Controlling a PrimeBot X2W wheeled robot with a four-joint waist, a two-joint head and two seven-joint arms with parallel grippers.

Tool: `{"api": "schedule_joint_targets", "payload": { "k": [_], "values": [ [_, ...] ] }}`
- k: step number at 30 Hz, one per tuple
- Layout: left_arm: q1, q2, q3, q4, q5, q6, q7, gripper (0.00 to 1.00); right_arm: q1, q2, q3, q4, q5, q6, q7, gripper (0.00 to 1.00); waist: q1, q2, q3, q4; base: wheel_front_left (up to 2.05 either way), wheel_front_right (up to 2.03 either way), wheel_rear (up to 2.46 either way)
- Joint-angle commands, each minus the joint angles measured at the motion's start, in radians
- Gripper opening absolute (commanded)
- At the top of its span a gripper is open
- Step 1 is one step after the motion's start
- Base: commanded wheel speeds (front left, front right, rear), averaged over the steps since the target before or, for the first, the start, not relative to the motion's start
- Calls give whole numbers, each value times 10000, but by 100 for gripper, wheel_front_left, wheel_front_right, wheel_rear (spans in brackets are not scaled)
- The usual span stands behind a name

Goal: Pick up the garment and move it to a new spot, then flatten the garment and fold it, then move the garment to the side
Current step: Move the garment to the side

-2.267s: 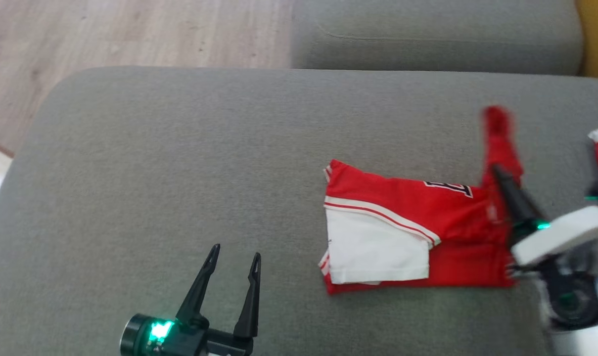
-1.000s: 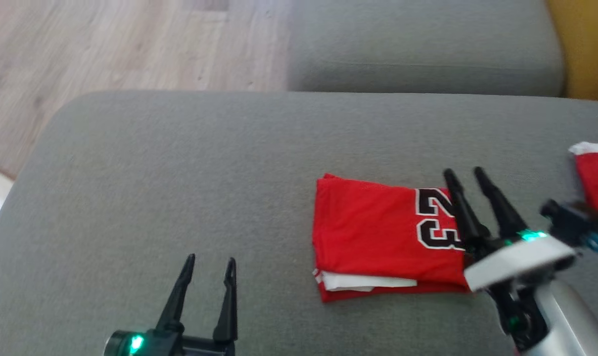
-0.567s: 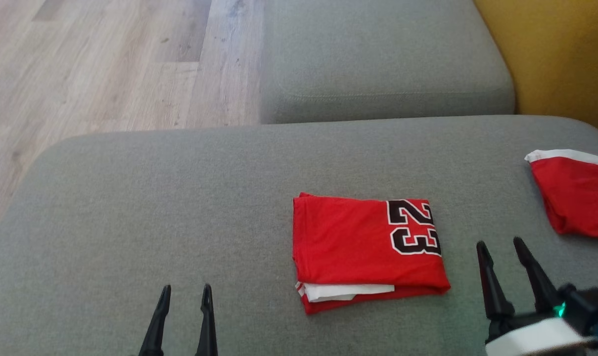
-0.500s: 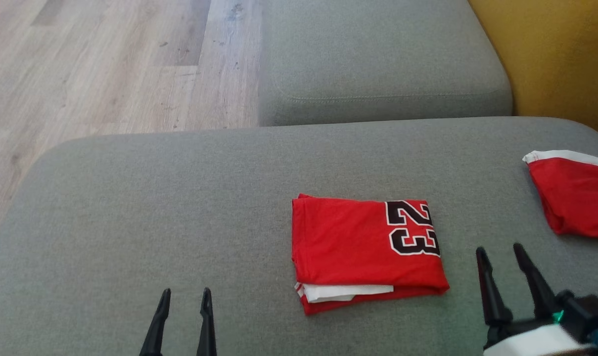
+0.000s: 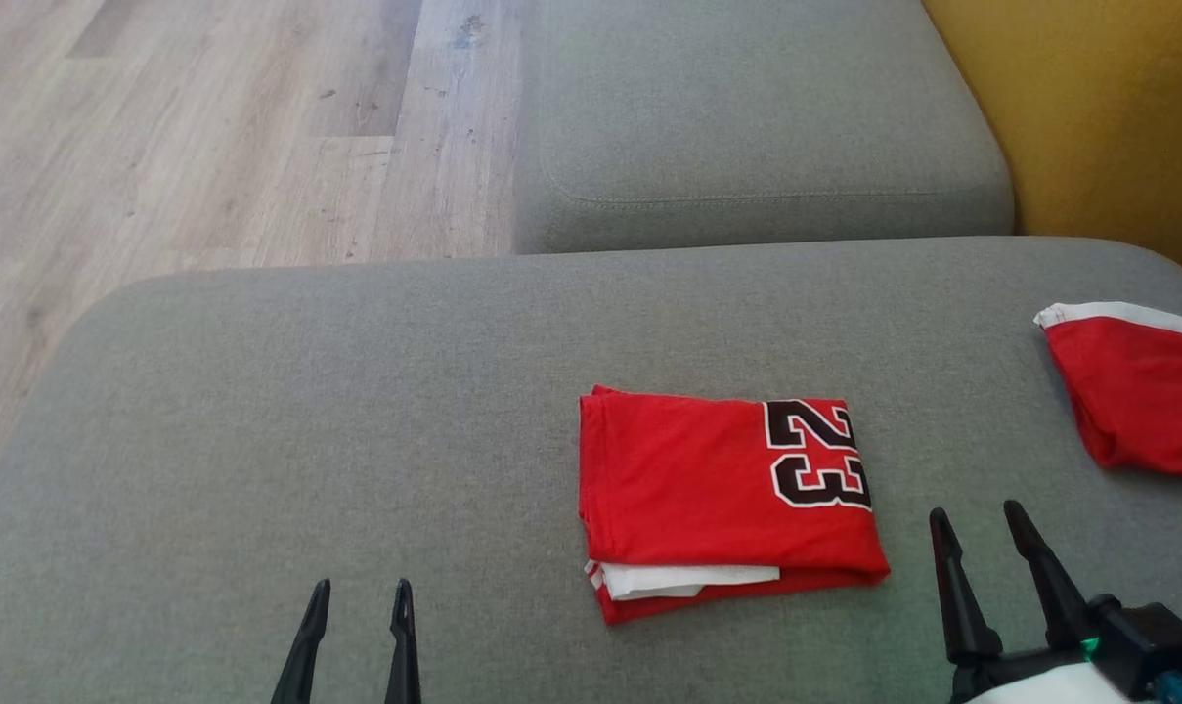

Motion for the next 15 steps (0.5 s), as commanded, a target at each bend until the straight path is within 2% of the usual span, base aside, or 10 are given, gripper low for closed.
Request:
{"api": "schedule_joint_targets", "payload": {
  "k": [1, 15],
  "values": [
    [-374, -111, 276, -391, 50, 3, -95, 100, -233, -222, 181, -356, -93, 37, -119, 100, 0, -1, 2, 12, 0, 0, 0],
    [-287, -112, 295, -505, 137, -8, -95, 100, -128, -291, 251, -349, -250, 37, -120, 100, 0, -1, -10, -92, 0, 0, 0]
  ]
}}
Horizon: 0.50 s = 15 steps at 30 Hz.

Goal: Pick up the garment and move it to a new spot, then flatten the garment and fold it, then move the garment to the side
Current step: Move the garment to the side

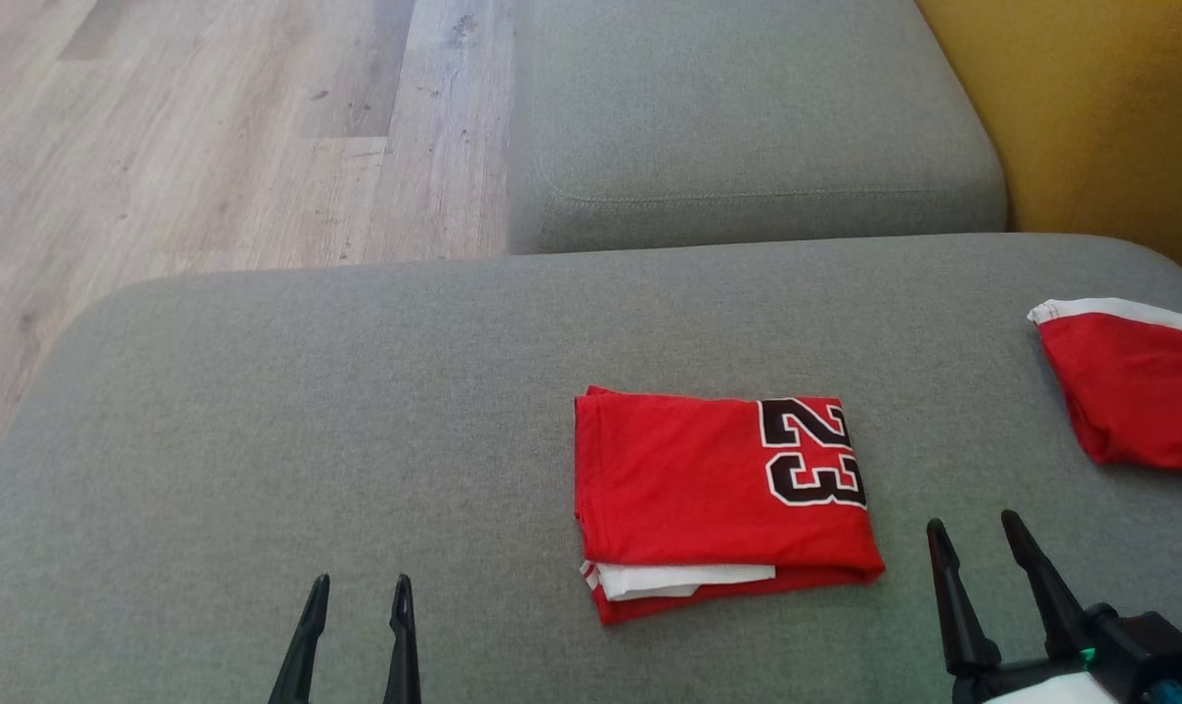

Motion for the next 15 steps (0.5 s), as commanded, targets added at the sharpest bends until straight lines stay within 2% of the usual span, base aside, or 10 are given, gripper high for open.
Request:
{"api": "schedule_joint_targets", "payload": {
  "k": [1, 15],
  "values": [
    [-288, -112, 295, -359, 123, -10, -95, 100, -244, -256, 217, -343, -102, 37, -120, 100, 0, 0, -27, 1, 0, 0, 0],
    [-241, -112, 229, -448, 203, -52, -95, 100, -232, -301, 248, -348, -313, 37, -120, 100, 0, 0, 98, 73, 0, 0, 0]
  ]
}}
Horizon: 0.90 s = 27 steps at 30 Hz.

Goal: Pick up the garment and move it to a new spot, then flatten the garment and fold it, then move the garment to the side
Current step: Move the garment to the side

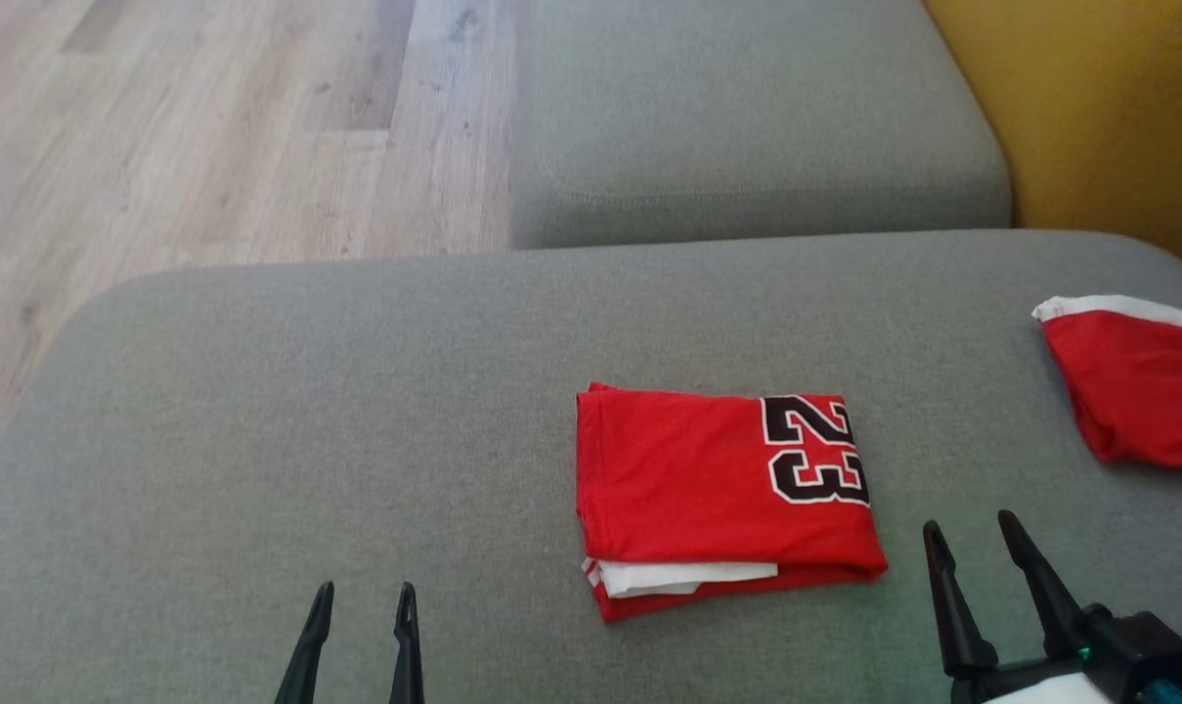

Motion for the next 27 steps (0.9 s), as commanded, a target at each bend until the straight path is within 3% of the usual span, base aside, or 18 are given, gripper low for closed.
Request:
{"api": "schedule_joint_targets", "payload": {
  "k": [1, 6, 13, 27],
  "values": [
    [-420, -112, 229, -387, 108, -29, -95, 100, -303, -284, 254, -332, -110, 37, -120, 100, 0, 0, 137, 23, 0, 0, 0],
    [-480, -112, 152, -490, -142, 81, -95, 100, -662, -320, 304, -20, -120, 37, -120, 100, 0, 0, 504, 39, 0, 0, 0],
    [-779, -112, -12, -703, -626, 320, -95, 100, -1951, -399, 476, 1671, 373, 37, 44, 100, 0, 0, 1015, 205, 0, 0, 0],
    [-1502, -112, -319, -938, -438, 183, -95, 100, -4657, -524, 542, 4834, 1869, 37, 3041, 100, 0, 0, 1918, 795, 0, 0, 0]
  ]
}}
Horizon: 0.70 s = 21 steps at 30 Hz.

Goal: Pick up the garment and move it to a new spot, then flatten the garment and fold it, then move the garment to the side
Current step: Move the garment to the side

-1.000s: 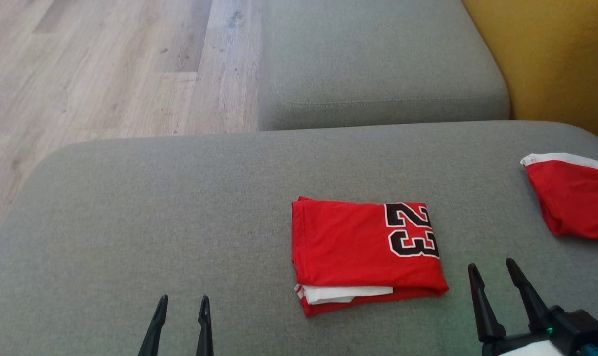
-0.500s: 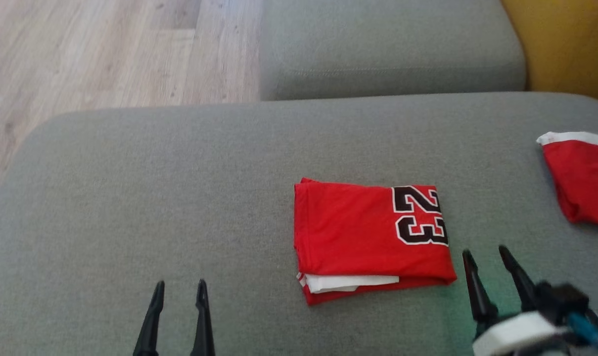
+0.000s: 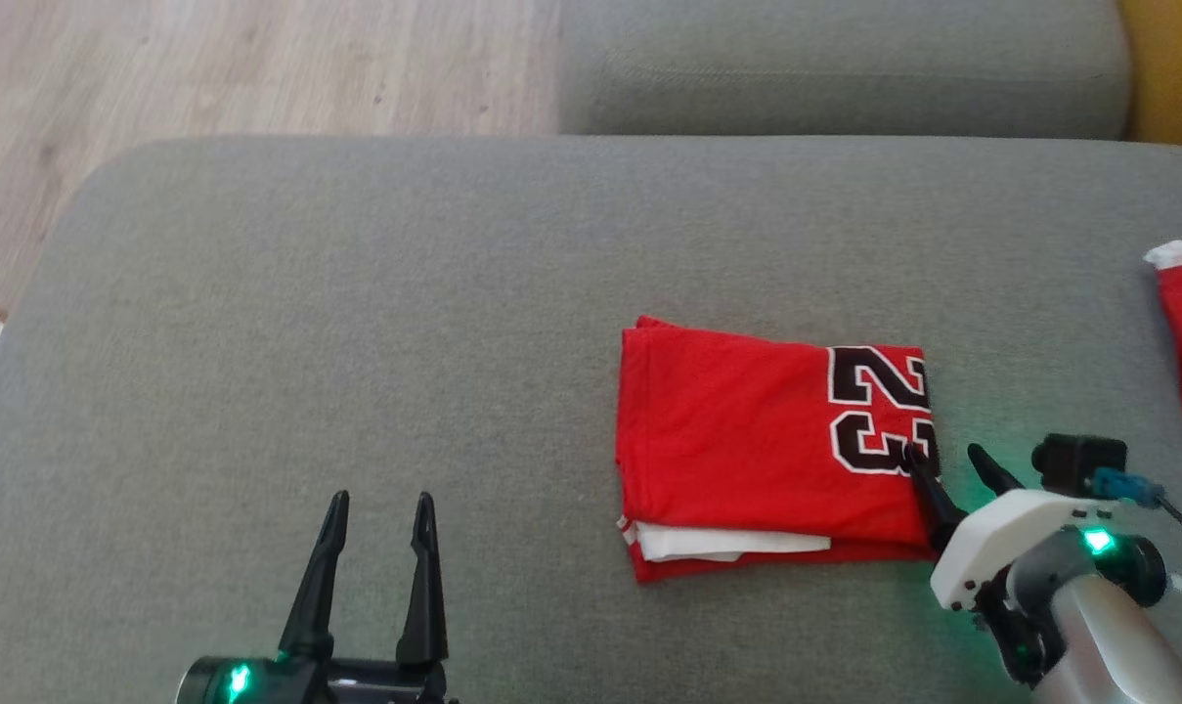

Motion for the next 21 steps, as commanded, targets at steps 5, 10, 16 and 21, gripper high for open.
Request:
{"api": "schedule_joint_targets", "payload": {
  "k": [5, 10, 16, 21],
  "values": [
    [-556, -97, 151, -434, 50, 245, -95, 100, -742, -145, 799, 680, 486, 37, 286, 0, -2, 0, 316, 234, 0, 0, 0],
    [-598, -97, 175, -503, -130, 616, -95, 100, -1154, -566, 993, 896, 713, 37, -245, 0, -2, 0, 564, 120, 0, 0, 0],
    [-868, -97, 342, -509, -119, 947, -95, 100, -2064, -1830, 913, 661, 521, 37, -397, 0, -2, 0, 1109, -419, 0, 0, 0],
    [-1280, -97, 525, -497, -162, 1029, -95, 100, -2863, -3124, 696, 141, 387, 37, -57, 0, -2, 0, 1761, -985, 0, 0, 0]
  ]
}}
